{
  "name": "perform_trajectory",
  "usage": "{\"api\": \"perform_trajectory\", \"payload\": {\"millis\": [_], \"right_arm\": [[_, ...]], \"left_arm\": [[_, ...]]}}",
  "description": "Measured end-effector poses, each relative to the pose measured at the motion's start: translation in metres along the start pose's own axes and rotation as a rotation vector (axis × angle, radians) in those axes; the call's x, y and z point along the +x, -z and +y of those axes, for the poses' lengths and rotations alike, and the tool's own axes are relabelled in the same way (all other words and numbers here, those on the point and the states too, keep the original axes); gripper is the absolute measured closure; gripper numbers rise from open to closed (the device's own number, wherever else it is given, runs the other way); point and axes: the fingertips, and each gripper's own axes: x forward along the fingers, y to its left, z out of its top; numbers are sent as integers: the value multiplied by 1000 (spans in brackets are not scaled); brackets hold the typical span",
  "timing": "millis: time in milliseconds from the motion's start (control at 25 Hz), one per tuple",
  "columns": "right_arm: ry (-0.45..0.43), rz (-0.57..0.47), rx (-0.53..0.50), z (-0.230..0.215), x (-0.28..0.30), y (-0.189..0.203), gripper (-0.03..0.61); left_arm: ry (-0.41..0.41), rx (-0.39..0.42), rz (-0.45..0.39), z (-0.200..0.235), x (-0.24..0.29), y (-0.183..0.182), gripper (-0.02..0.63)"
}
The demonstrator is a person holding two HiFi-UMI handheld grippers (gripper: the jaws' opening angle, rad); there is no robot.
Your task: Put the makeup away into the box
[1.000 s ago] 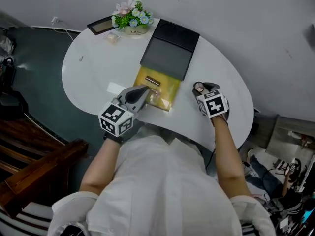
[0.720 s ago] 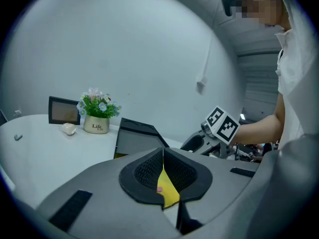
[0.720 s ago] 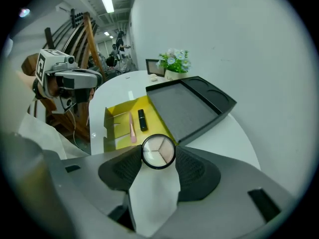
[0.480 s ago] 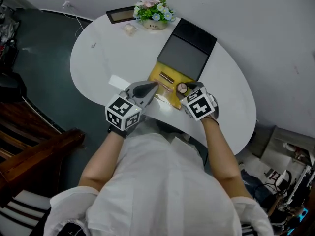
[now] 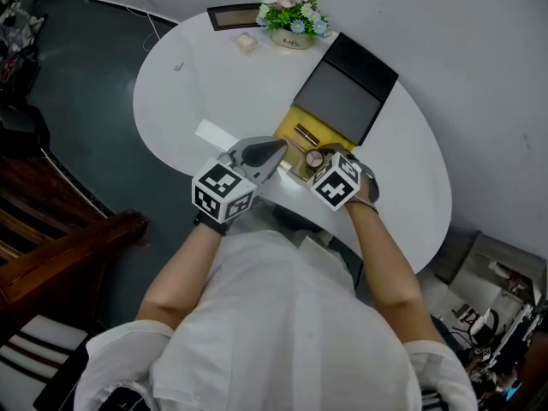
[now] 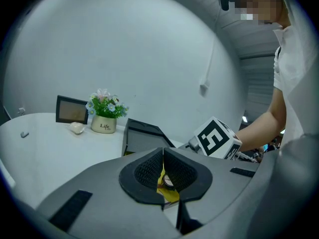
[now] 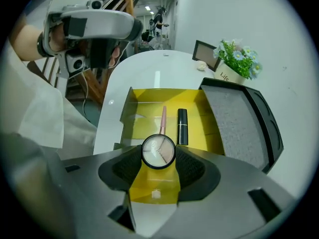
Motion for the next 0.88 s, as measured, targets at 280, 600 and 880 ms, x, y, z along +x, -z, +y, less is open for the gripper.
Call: {"api": "perform_trajectory", "payload": {"millis": [280, 600, 880], "right_arm": [[-62, 55, -160, 14, 12, 7, 367], [-87, 59, -219, 18, 17, 8, 367], [-83, 48, -194, 18, 16, 11, 367]], "left_arm": [[9, 0, 1, 0, 5, -2, 594], [13, 2, -1, -2, 10, -3, 594], [7, 4, -3, -3, 12, -5, 594]]}}
